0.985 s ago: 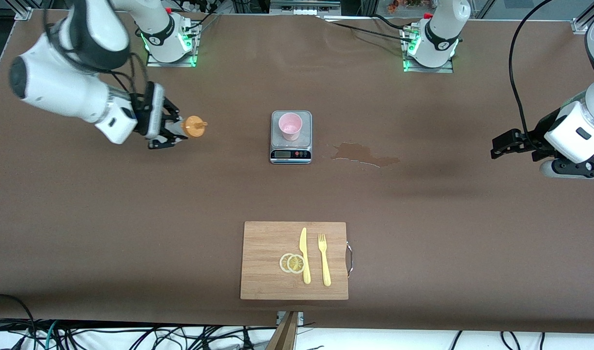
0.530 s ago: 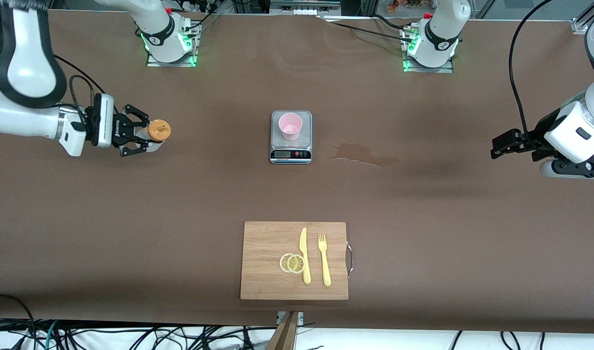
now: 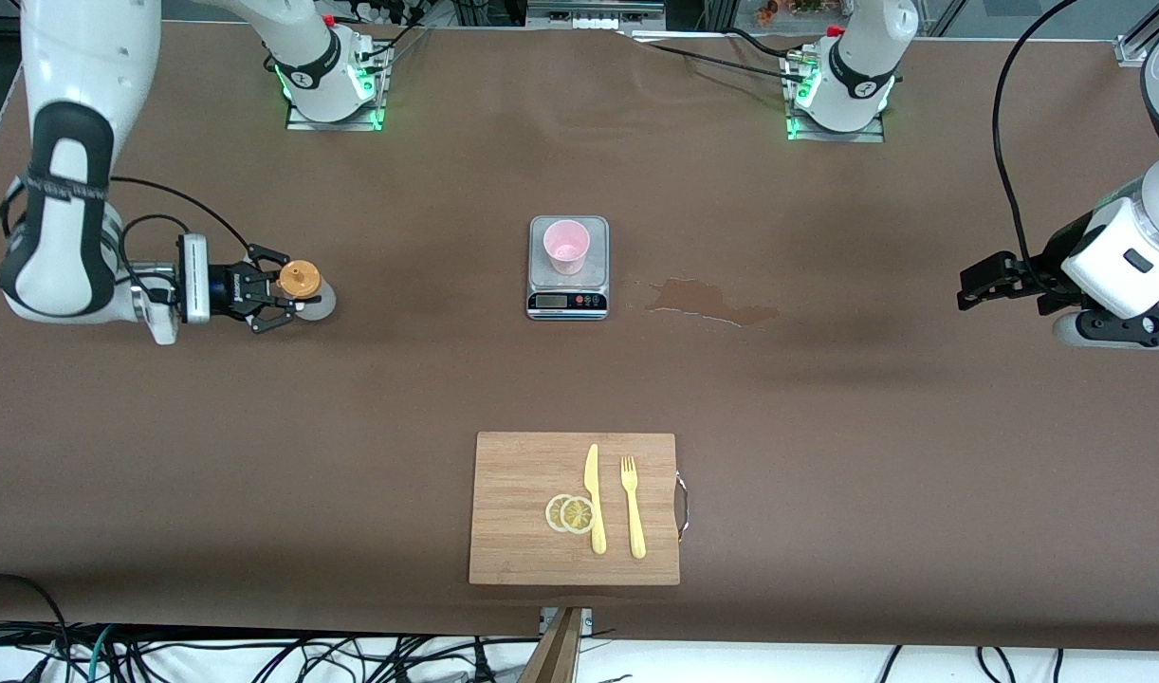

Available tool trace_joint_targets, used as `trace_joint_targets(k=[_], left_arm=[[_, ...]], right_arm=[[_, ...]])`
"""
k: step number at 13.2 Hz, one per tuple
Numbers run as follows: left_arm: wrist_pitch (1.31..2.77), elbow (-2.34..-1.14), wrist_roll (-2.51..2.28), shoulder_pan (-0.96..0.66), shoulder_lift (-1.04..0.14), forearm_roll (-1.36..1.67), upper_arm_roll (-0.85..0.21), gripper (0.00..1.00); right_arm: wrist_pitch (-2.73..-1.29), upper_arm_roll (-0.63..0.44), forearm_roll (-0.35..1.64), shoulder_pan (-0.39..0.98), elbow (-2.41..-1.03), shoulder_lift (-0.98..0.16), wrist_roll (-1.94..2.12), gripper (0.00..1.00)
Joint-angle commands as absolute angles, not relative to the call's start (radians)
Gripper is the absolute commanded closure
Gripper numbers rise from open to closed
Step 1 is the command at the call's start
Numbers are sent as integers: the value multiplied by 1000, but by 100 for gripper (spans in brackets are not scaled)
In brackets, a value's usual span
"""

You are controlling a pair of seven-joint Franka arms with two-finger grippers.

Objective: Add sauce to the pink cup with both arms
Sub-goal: 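Carry the sauce bottle back to its spot with the right gripper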

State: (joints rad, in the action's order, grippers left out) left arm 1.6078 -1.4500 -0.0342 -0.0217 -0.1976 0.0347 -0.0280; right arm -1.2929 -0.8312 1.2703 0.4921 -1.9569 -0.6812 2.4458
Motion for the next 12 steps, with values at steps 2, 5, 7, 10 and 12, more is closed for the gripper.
trace_joint_targets(k=[2, 5, 7, 10, 12], left_arm=[[1591, -1433, -15, -15, -201, 44, -31, 0], [1591, -1433, -15, -15, -201, 44, -31, 0], [1591, -1433, -15, -17, -201, 44, -31, 0], [1591, -1433, -15, -17, -201, 44, -31, 0], [1591, -1433, -15, -17, -201, 44, -31, 0]], right_arm=[[-1238, -593, 1275, 225, -1836, -781, 2535, 82], [-1233, -557, 1255, 183, -1804, -813, 2566, 66], [-1235, -557, 1236, 178, -1798, -811, 2568, 0], [-1236, -558, 1169, 158, -1781, -811, 2568, 0], [-1236, -561, 1146, 146, -1779, -810, 2563, 0]])
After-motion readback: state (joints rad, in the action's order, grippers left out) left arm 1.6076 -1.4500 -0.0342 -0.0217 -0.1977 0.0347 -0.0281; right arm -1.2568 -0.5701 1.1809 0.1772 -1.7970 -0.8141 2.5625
